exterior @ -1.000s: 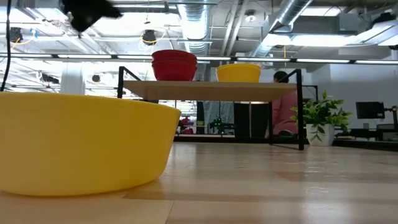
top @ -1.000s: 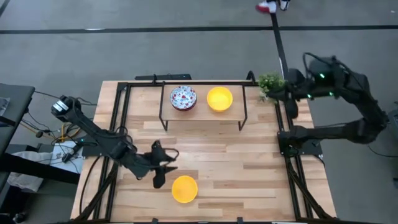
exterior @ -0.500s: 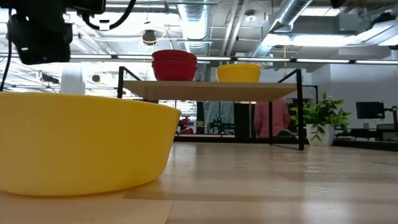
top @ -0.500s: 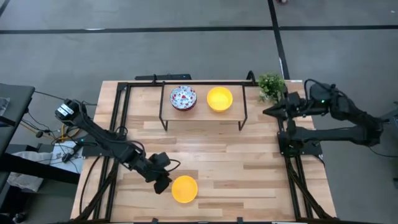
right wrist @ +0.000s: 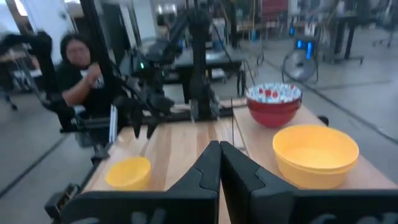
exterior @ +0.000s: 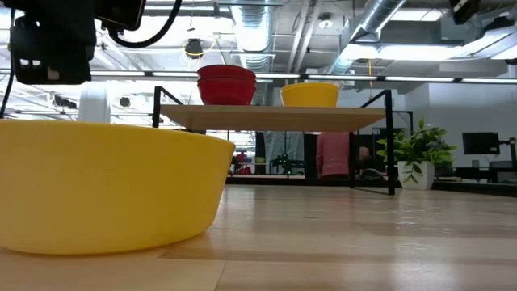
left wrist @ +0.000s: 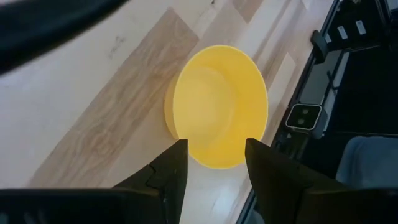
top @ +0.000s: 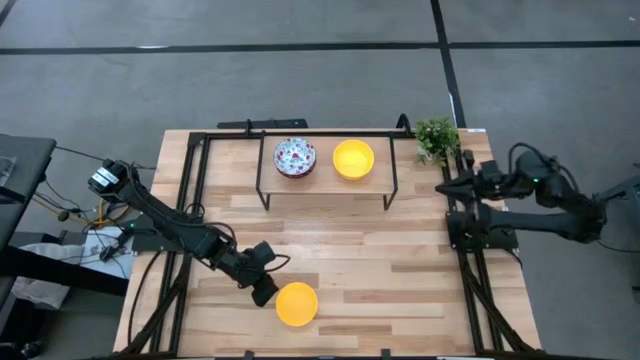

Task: Pick & Place Mini bowls
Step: Stack the yellow bowl on the yellow bowl on the shelf

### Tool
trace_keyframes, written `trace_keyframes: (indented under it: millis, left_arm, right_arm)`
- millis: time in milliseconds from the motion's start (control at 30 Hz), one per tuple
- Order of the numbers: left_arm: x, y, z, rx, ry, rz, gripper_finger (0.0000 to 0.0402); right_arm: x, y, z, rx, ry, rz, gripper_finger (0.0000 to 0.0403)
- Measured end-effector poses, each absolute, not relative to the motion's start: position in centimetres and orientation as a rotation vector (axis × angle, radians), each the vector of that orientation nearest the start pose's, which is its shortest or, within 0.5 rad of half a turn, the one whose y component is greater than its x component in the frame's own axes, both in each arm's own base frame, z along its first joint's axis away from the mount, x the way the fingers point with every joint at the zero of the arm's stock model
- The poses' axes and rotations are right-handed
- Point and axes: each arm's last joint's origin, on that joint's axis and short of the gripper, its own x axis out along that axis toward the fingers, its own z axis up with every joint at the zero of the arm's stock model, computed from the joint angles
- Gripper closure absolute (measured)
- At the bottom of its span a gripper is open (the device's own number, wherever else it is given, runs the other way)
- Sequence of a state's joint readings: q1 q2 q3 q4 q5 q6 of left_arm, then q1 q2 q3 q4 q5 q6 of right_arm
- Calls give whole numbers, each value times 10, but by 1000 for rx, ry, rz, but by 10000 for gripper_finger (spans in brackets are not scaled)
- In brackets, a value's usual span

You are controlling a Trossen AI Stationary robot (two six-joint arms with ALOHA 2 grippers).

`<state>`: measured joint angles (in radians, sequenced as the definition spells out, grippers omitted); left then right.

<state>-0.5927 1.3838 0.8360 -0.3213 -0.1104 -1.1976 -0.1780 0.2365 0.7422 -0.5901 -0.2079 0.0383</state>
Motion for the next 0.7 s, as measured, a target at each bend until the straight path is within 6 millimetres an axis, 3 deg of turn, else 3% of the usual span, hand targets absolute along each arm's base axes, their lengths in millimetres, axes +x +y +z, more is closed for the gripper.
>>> trace_keyframes:
  millis: [233, 533, 700]
  left_arm:
    - [229, -151, 213, -872, 966, 118, 243]
    - [229, -151, 213, -961, 964, 161, 243]
    - [229, -151, 214, -1039, 971, 185, 243]
  right_arm:
    - [31, 0, 302, 131, 14, 29, 403]
    - [42, -1, 278, 142, -41, 63, 403]
    - [55, -2, 260, 233, -3, 90, 403]
